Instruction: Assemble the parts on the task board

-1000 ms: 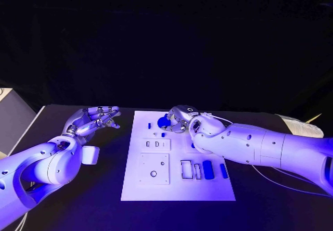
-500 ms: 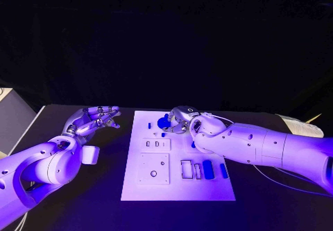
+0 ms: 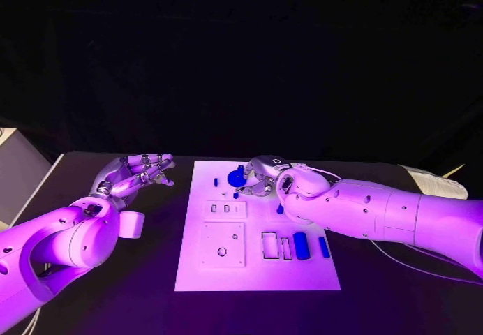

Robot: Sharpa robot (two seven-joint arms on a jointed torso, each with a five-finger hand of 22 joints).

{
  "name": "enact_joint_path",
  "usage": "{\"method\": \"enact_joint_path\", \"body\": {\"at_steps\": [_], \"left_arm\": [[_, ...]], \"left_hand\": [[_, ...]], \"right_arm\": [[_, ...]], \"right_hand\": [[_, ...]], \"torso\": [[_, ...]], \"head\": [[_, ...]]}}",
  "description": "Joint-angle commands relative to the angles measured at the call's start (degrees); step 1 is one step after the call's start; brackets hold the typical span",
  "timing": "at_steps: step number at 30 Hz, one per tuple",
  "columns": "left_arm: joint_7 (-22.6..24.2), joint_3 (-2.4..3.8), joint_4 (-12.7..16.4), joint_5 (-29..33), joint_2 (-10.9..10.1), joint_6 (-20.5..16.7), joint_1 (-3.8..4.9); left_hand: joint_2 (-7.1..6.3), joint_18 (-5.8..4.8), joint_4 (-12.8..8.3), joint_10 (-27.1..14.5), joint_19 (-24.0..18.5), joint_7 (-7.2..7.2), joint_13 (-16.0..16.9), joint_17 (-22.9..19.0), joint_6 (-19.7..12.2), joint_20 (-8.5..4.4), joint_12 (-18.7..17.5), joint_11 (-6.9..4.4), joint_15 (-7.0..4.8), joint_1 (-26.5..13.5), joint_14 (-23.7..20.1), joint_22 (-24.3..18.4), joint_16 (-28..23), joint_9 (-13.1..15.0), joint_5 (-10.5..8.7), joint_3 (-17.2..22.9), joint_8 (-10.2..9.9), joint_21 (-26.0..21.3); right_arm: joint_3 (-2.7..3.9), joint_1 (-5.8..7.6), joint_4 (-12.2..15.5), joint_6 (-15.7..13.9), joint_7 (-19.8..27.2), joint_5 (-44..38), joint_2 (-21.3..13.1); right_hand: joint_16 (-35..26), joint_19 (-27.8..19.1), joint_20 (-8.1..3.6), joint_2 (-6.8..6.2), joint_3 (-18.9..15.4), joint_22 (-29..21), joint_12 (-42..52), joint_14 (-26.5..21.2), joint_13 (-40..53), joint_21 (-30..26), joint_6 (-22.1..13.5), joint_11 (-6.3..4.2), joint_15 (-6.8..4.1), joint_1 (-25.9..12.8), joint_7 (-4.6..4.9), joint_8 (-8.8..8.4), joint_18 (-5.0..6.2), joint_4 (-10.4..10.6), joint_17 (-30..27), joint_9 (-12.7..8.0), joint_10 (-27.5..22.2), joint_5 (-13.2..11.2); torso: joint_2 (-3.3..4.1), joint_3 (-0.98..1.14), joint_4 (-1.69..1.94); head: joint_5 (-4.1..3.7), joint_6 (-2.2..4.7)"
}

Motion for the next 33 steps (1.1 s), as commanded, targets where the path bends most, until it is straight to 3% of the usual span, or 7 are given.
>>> {"method": "enact_joint_path", "body": {"at_steps": [1, 9, 12, 17, 23, 28, 33], "left_arm": [[0.4, 0.04, 0.06, -0.27, 0.12, 0.52, 0.03], [0.49, 0.04, -0.11, -0.27, 0.04, 0.47, 0.02], [0.55, 0.04, -0.22, -0.27, 0.0, 0.44, 0.02], [0.64, 0.04, -0.42, -0.25, -0.03, 0.39, 0.02], [0.72, 0.04, -0.54, -0.19, -0.03, 0.45, 0.01], [0.79, 0.04, -0.55, -0.15, 0.04, 0.58, 0.01], [0.85, 0.04, -0.6, -0.11, 0.21, 0.79, 0.0]], "left_hand": [[0.04, 0.15, 0.11, -0.36, -0.27, -0.02, -0.04, -0.06, -0.2, 0.0, 0.09, -0.01, -0.18, -0.08, -0.37, 0.06, 0.26, 0.09, -0.27, 0.38, 0.16, 0.35], [0.03, 0.15, 0.12, -0.37, -0.43, -0.03, -0.03, -0.13, -0.23, 0.03, 0.12, -0.01, -0.17, -0.15, -0.44, 0.19, 0.37, 0.1, -0.28, 0.42, 0.19, 0.52], [0.03, 0.15, 0.12, -0.37, -0.43, -0.03, -0.03, -0.13, -0.23, 0.03, 0.12, -0.01, -0.17, -0.15, -0.44, 0.19, 0.37, 0.1, -0.28, 0.42, 0.19, 0.52], [0.03, 0.15, 0.12, -0.37, -0.43, -0.03, -0.03, -0.13, -0.23, 0.03, 0.12, -0.01, -0.17, -0.15, -0.44, 0.19, 0.37, 0.1, -0.28, 0.42, 0.19, 0.52], [0.03, 0.15, 0.12, -0.37, -0.43, -0.03, -0.03, -0.13, -0.23, 0.03, 0.12, -0.01, -0.17, -0.15, -0.44, 0.19, 0.37, 0.1, -0.28, 0.42, 0.19, 0.52], [0.03, 0.16, 0.11, -0.38, -0.52, -0.03, -0.03, -0.17, -0.24, 0.04, 0.14, -0.01, -0.16, -0.17, -0.47, 0.25, 0.43, 0.12, -0.28, 0.45, 0.21, 0.61], [0.03, 0.16, 0.11, -0.38, -0.52, -0.03, -0.03, -0.17, -0.24, 0.04, 0.14, -0.01, -0.16, -0.17, -0.47, 0.25, 0.43, 0.12, -0.28, 0.45, 0.21, 0.61]], "right_arm": [[-0.01, -0.01, 0.62, -1.49, 0.19, -0.85, -0.52], [0.23, 0.25, 3.01, -9.49, 2.17, 0.74, -3.55], [0.36, 0.77, 4.17, -12.58, 5.15, 4.28, -5.24], [0.5, 1.87, 6.3, -14.32, 11.52, 13.7, -8.43], [0.62, 3.23, 7.92, -10.09, 18.75, 24.23, -13.81], [0.6, 3.59, 6.23, -4.1, 22.35, 26.46, -17.71], [0.51, 3.26, 4.48, -1.68, 23.68, 25.05, -19.98]], "right_hand": [[0.25, 5.31, 0.11, 0.21, 0.11, 13.53, 0.12, 5.88, 15.08, -0.02, 0.44, 0.05, 0.14, 0.46, 0.11, 0.27, -0.37, -0.05, 15.09, 0.05, 6.02, -0.27], [0.25, 5.26, -0.08, 0.13, 0.9, 13.43, 0.12, 5.88, 15.08, -0.12, 0.64, -0.04, -0.04, 2.01, 0.06, 0.04, -0.34, -0.28, 15.09, -0.14, 6.02, 1.32], [0.25, 5.08, -0.14, -0.04, 1.98, 13.04, 0.12, 5.88, 15.08, -0.5, 0.69, 0.0, -0.07, 4.42, 0.13, -0.25, -0.22, -0.5, 15.09, -0.33, 6.02, 1.66], [0.25, 4.92, -0.08, -0.41, 3.77, 12.74, 0.12, 5.88, 15.08, -0.82, 0.63, 0.13, 0.04, 8.55, 0.31, -0.71, -0.13, -1.4, 15.09, -0.62, 6.02, 1.34], [0.25, 4.78, -0.15, -1.34, 6.44, 12.52, 0.12, 5.88, 15.08, -1.08, 1.96, 0.11, -0.14, 14.42, 0.27, -0.34, -0.05, -4.24, 15.09, -0.68, 6.02, -1.05], [0.25, 4.89, -0.32, -2.75, 7.02, 12.76, 0.12, 5.88, 15.08, -0.87, 2.25, 0.05, -0.31, 16.49, 0.19, -0.29, -0.12, -5.7, 15.09, -0.81, 6.02, -1.88], [0.25, 4.81, -0.25, -3.74, 6.53, 12.62, 0.12, 5.88, 15.08, -1.02, 1.68, 0.01, -0.11, 17.11, 0.23, -0.62, -0.08, -6.11, 15.09, -1.03, 6.02, -2.59]], "torso": [[-0.03, -0.04, 0.08], [-0.11, 0.04, -0.17], [-0.09, 0.08, -0.24], [-0.26, 0.23, -0.62], [-0.51, 0.51, -1.15], [-0.61, 0.73, -1.59], [-0.73, 0.94, -1.74]], "head": [[0.04, 0.0], [0.16, 0.2], [0.1, 0.32], [0.22, 0.44], [0.15, 0.4], [0.06, 0.34], [-0.23, 0.23]]}}
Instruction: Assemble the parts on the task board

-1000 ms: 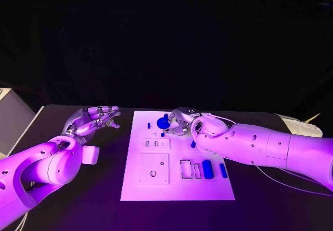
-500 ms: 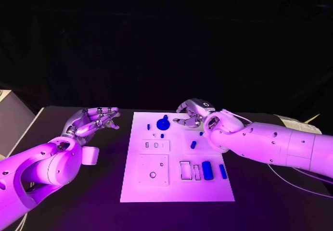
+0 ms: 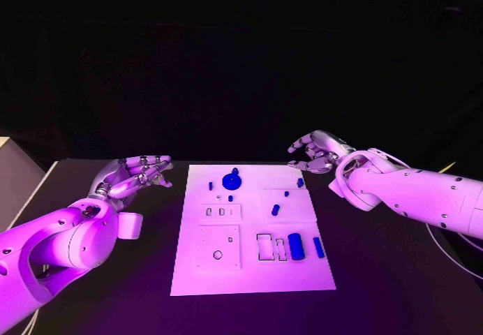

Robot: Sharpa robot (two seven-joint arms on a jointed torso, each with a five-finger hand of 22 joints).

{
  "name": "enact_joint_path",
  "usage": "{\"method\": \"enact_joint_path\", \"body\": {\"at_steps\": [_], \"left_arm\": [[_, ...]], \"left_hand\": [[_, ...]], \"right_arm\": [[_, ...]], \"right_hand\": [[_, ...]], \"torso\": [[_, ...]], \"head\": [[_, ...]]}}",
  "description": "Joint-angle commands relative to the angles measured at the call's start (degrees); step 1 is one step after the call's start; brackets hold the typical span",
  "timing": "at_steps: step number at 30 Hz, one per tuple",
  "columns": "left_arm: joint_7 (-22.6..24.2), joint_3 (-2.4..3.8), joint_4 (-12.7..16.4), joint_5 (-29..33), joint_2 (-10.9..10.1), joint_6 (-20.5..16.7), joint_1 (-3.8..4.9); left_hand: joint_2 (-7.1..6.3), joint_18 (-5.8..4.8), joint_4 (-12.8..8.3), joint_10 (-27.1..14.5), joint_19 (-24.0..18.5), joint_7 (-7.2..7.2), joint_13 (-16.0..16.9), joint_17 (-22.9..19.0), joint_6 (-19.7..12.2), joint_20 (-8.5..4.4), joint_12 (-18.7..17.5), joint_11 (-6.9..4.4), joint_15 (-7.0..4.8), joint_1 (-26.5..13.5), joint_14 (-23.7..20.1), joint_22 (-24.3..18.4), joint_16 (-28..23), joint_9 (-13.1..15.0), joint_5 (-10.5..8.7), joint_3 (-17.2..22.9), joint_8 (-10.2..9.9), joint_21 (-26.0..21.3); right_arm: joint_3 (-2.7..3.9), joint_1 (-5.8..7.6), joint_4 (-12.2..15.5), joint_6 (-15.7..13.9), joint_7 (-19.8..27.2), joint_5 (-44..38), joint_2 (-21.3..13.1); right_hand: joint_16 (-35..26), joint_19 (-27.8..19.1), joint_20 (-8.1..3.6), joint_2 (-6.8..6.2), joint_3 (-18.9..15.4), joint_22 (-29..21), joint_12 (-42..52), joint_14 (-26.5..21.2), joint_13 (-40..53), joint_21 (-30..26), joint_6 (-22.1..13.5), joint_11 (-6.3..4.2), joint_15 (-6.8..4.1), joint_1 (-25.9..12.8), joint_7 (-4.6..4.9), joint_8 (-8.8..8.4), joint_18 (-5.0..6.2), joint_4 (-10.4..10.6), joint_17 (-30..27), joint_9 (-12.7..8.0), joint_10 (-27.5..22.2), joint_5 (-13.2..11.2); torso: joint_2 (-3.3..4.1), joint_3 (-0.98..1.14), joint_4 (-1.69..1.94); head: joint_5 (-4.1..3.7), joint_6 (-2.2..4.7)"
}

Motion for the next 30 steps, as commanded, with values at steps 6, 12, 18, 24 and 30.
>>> {"method": "enact_joint_path", "body": {"at_steps": [6, 12, 18, 24, 30], "left_arm": [[0.8, 0.03, -0.06, -0.05, 0.36, 0.96, -0.05], [0.83, 0.03, -0.15, -0.04, 0.45, 1.08, -0.21], [0.83, 0.03, -0.25, -0.04, 0.45, 1.08, -0.37], [0.82, 0.03, -0.27, -0.04, 0.45, 1.11, -0.43], [0.81, 0.03, -0.26, -0.04, 0.39, 1.06, -0.45]], "left_hand": [[0.03, 0.16, -0.05, -0.38, -0.52, -0.03, -0.03, -0.1, -0.24, 0.04, 0.14, -0.01, 0.04, -0.17, -0.25, 0.05, 0.2, 0.07, -0.28, 0.28, 0.21, 0.2], [0.0, 0.16, -0.08, -0.33, -0.59, -0.04, -0.01, -0.13, -0.21, 0.05, 0.18, -0.03, 0.04, -0.17, -0.28, 0.1, 0.25, 0.08, -0.29, 0.29, 0.24, 0.27], [0.0, 0.16, -0.08, -0.33, -0.59, -0.04, -0.01, -0.13, -0.21, 0.05, 0.18, -0.03, 0.04, -0.17, -0.28, 0.1, 0.25, 0.08, -0.29, 0.29, 0.24, 0.27], [0.0, 0.16, -0.08, -0.33, -0.59, -0.04, -0.01, -0.13, -0.21, 0.05, 0.18, -0.03, 0.04, -0.17, -0.28, 0.1, 0.25, 0.08, -0.29, 0.29, 0.24, 0.27], [0.0, 0.16, -0.08, -0.33, -0.59, -0.04, -0.01, -0.13, -0.21, 0.05, 0.18, -0.03, 0.04, -0.17, -0.28, 0.1, 0.25, 0.08, -0.29, 0.29, 0.24, 0.27]], "right_arm": [[-0.08, -1.12, -3.16, 5.96, 4.35, -1.14, -1.48], [-0.09, -2.19, -5.5, 7.02, 3.44, -2.96, -0.67], [-0.09, -3.04, -7.48, 7.14, 2.69, -3.74, 0.54], [-0.08, -3.44, -8.57, 7.57, 2.23, -3.95, 1.75], [-0.08, -3.67, -9.31, 8.24, 1.8, -4.14, 2.36]], "right_hand": [[0.25, 4.86, 0.02, -0.54, -0.59, 12.77, 0.12, 5.88, 15.09, 0.02, -1.11, 0.21, 0.25, 1.03, 0.19, -0.77, -0.12, -0.65, 15.09, -0.39, 6.03, -0.77], [0.25, 4.87, 0.27, -0.75, -1.01, 12.8, 0.12, 5.88, 15.09, 0.04, -1.8, 0.42, 0.52, 1.55, 0.41, -1.18, -0.13, -0.82, 15.09, -0.59, 6.03, -0.63], [0.25, 4.84, 0.66, -0.73, -2.56, 12.75, -0.09, 5.88, 14.94, -0.02, -3.46, 0.73, 0.87, 2.13, 0.73, -2.33, -0.11, -0.51, 15.09, -1.09, 5.82, -0.13], [0.25, 4.85, 0.7, -0.68, -2.81, 12.78, -0.05, 5.88, 14.97, 0.0, -3.56, 0.76, 0.9, 2.18, 0.76, -2.43, -0.11, -0.42, 15.09, -1.13, 5.86, -0.12], [0.25, 4.9, 0.76, -0.24, -3.17, 12.87, 0.12, 5.88, 15.09, 0.08, -2.76, 0.74, 0.92, 2.36, 0.71, -2.1, -0.14, -0.1, 15.09, -1.0, 6.03, 0.1]], "torso": [[-0.04, 0.21, -0.19], [-0.09, 0.12, 0.06], [-0.06, 0.05, 0.01], [-0.06, -0.06, 0.01], [-0.07, -0.08, 0.0]], "head": [[-0.59, -0.25], [-0.68, -0.56], [-0.54, -0.64], [-0.41, -0.88], [-0.35, -1.1]]}}
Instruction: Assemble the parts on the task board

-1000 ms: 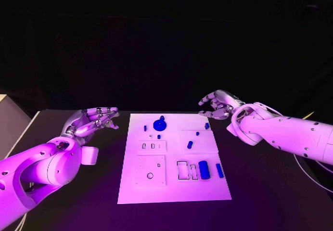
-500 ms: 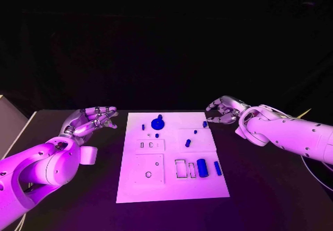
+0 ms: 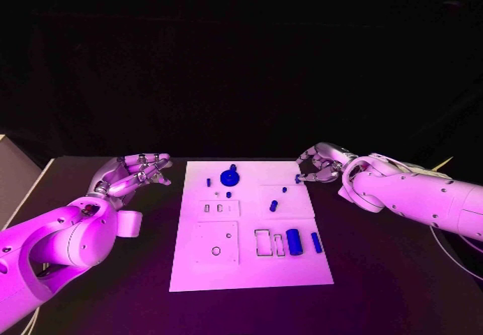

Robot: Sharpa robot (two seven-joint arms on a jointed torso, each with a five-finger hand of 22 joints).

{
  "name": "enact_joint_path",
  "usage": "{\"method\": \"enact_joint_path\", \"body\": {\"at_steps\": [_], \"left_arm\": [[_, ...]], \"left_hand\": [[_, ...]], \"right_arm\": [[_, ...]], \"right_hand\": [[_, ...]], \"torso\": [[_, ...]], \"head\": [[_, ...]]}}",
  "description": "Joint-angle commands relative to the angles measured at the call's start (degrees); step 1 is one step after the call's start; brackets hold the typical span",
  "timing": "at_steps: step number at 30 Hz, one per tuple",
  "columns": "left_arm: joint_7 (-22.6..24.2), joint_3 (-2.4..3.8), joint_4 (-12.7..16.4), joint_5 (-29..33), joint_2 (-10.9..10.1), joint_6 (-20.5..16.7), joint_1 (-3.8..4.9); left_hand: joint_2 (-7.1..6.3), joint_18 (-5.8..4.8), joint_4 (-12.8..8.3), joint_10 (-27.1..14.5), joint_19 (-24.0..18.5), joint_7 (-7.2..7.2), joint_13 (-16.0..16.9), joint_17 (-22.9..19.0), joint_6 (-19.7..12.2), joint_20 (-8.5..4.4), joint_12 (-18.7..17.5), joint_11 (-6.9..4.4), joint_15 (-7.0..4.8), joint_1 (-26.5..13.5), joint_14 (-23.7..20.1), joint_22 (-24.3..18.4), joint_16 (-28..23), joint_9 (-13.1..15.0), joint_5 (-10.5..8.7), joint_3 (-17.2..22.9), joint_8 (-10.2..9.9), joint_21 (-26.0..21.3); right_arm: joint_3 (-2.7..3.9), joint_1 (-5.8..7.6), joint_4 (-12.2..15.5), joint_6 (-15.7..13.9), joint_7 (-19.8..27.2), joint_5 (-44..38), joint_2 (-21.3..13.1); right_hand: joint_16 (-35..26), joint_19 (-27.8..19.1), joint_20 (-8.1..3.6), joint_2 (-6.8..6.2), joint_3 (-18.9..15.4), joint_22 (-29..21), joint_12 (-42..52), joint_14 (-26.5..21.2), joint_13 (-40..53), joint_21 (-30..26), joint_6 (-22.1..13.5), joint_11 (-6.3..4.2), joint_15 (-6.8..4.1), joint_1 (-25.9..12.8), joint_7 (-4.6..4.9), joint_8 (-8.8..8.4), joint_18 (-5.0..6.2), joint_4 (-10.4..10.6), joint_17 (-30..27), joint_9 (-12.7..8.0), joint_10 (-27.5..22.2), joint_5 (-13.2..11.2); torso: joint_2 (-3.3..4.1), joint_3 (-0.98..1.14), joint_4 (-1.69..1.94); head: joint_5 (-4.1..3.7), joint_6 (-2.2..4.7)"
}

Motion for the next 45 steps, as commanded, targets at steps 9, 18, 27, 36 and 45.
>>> {"method": "enact_joint_path", "body": {"at_steps": [9, 18, 27, 36, 45], "left_arm": [[0.73, 0.04, 0.12, -0.06, -0.1, 0.86, -0.01], [0.72, 0.04, 0.04, -0.08, -0.06, 0.84, -0.02], [0.71, 0.04, -0.02, -0.1, -0.02, 0.85, -0.02], [0.68, 0.04, -0.09, -0.11, -0.04, 0.8, -0.02], [0.66, 0.04, -0.13, -0.12, -0.04, 0.78, -0.02]], "left_hand": [[-0.05, 0.17, -0.14, -0.35, -0.51, -0.04, -0.01, -0.12, -0.24, -0.14, 0.2, -0.02, 0.03, -0.16, -0.34, 0.17, 0.34, 0.11, -0.29, 0.33, 0.27, 0.41], [-0.05, 0.17, -0.14, -0.35, -0.51, -0.04, -0.01, -0.12, -0.24, -0.14, 0.2, -0.02, 0.03, -0.16, -0.34, 0.17, 0.34, 0.11, -0.29, 0.33, 0.27, 0.41], [-0.05, 0.17, -0.14, -0.35, -0.51, -0.04, -0.01, -0.12, -0.24, -0.14, 0.2, -0.02, 0.03, -0.16, -0.34, 0.17, 0.34, 0.11, -0.29, 0.33, 0.27, 0.41], [-0.05, 0.17, -0.14, -0.35, -0.51, -0.04, -0.01, -0.12, -0.24, -0.14, 0.2, -0.02, 0.03, -0.16, -0.34, 0.17, 0.34, 0.11, -0.29, 0.33, 0.27, 0.41], [-0.02, 0.18, -0.13, -0.39, -0.65, -0.01, -0.01, -0.2, -0.27, -0.12, 0.21, 0.0, 0.05, -0.22, -0.39, 0.28, 0.45, 0.12, -0.29, 0.38, 0.29, 0.57]], "right_arm": [[0.0, -0.5, -0.99, 2.39, -0.71, -1.31, 0.74], [0.0, -0.82, -1.72, 3.26, -1.22, -1.55, 1.47], [0.0, -1.1, -2.25, 3.78, -1.62, -1.88, 2.03], [0.0, -1.24, -2.72, 4.3, -1.87, -1.98, 2.32], [0.0, -1.32, -3.27, 4.77, -2.14, -2.28, 2.66]], "right_hand": [[0.24, 4.97, 0.33, 0.56, -0.48, 13.04, 0.12, 6.08, 15.06, 0.23, 1.63, 0.16, 0.2, 0.69, -0.19, 0.56, -0.18, 0.37, 15.09, 0.22, 5.98, 1.36], [0.24, 5.06, 0.01, 1.13, 0.1, 13.2, 0.12, 6.08, 15.06, 0.38, 3.62, -0.25, -0.21, 0.93, -0.66, 1.59, -0.23, 0.79, 15.09, 0.51, 5.98, 1.97], [0.24, 5.1, -0.21, 1.49, 0.68, 13.28, 0.12, 6.08, 15.06, 0.46, 4.35, -0.44, -0.46, 1.01, -0.9, 1.96, -0.25, 0.98, 15.09, 0.57, 5.98, 2.22], [0.24, 5.09, -0.5, 2.18, 1.75, 13.27, 0.12, 6.08, 15.06, 0.44, 5.01, -0.7, -0.76, 0.9, -1.16, 2.29, -0.24, 1.34, 15.09, 0.57, 5.98, 2.39], [0.24, 5.11, -0.73, 2.76, 2.78, 13.3, 0.12, 6.08, 15.06, 0.46, 5.45, -0.9, -1.01, 0.8, -1.38, 2.52, -0.25, 1.57, 15.09, 0.56, 5.98, 2.38]], "torso": [[-0.02, 0.01, -0.12], [-0.07, 0.05, -0.04], [-0.06, 0.03, -0.11], [-0.09, 0.0, -0.05], [-0.09, 0.04, -0.08]], "head": [[0.08, -0.35], [0.02, -0.56], [0.07, -0.66], [0.0, -0.81], [0.06, -0.86]]}}
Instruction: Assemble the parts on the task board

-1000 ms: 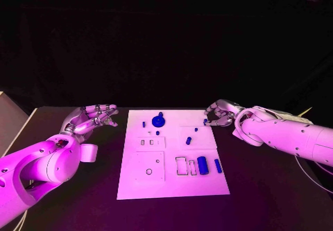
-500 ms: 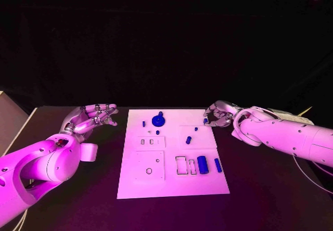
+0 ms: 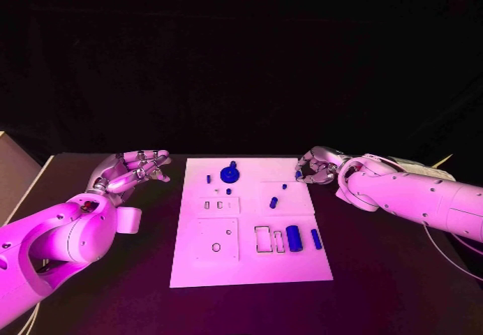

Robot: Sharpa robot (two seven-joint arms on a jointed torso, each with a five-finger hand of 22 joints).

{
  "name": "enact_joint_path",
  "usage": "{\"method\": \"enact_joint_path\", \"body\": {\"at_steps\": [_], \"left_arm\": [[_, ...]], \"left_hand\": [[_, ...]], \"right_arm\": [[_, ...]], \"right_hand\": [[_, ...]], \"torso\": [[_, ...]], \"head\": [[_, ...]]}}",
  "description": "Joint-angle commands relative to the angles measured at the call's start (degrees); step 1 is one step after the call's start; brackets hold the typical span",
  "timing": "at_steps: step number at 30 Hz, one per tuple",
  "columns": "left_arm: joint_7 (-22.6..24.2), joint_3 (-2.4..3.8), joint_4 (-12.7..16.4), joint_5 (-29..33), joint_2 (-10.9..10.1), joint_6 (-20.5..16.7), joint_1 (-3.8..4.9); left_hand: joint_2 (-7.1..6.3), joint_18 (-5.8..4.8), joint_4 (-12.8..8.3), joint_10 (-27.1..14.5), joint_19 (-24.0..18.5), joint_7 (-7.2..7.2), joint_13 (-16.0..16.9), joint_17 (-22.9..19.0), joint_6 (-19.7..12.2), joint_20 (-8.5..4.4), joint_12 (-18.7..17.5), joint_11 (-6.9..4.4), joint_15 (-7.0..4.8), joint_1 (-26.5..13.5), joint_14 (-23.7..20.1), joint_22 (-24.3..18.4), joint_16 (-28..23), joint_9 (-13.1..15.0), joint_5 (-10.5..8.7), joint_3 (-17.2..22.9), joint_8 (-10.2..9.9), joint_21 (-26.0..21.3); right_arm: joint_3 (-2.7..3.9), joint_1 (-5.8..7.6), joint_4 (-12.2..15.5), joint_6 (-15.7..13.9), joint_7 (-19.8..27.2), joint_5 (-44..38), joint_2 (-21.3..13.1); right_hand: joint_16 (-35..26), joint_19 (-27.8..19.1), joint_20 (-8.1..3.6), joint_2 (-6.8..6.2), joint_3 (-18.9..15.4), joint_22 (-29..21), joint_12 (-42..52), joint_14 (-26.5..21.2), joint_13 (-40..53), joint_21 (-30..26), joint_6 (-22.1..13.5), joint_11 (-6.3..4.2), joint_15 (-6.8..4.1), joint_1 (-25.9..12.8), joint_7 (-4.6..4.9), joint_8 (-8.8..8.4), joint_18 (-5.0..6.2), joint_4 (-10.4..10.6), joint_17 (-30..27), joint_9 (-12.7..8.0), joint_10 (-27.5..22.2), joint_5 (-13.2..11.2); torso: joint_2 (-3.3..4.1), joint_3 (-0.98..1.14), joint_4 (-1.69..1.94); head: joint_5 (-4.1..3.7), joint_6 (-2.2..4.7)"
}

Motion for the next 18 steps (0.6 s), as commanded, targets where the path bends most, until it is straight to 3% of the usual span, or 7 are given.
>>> {"method": "enact_joint_path", "body": {"at_steps": [1, 18], "left_arm": [[0.65, 0.04, 0.05, -0.11, 0.09, 0.77, 0.01], [0.57, 0.04, -0.06, -0.11, 0.17, 0.74, 0.01]], "left_hand": [[-0.02, 0.18, -0.11, -0.39, -0.44, -0.01, -0.01, -0.11, -0.27, 0.08, 0.21, -0.01, 0.04, -0.22, -0.4, 0.14, 0.32, 0.08, -0.29, 0.36, 0.29, 0.3], [-0.02, 0.18, -0.08, -0.42, -0.48, 0.01, -0.02, -0.14, -0.3, 0.1, 0.21, 0.01, 0.06, -0.27, -0.41, 0.18, 0.36, 0.08, -0.29, 0.37, 0.29, 0.35]], "right_arm": [[0.0, -0.07, -0.25, 1.42, -0.22, -0.92, 0.17], [0.0, -0.26, -1.01, 1.47, -0.39, -0.99, 0.82]], "right_hand": [[0.25, 5.1, -0.28, 0.48, 0.33, 13.28, 0.12, 5.94, 15.09, 0.18, 0.31, -0.48, -0.43, -0.07, 0.04, 0.17, -0.25, -0.01, 15.09, 0.04, 5.96, 0.26], [0.25, 5.12, -0.39, 0.67, 0.73, 13.32, 0.12, 5.94, 15.09, 0.22, 0.5, -0.54, -0.55, -0.32, -0.04, 0.27, -0.26, 0.17, 15.09, 0.03, 5.96, 0.12]], "torso": [[-0.01, 0.03, -0.01], [0.01, 0.04, -0.01]], "head": [[-0.01, -0.02], [0.05, -0.15]]}}
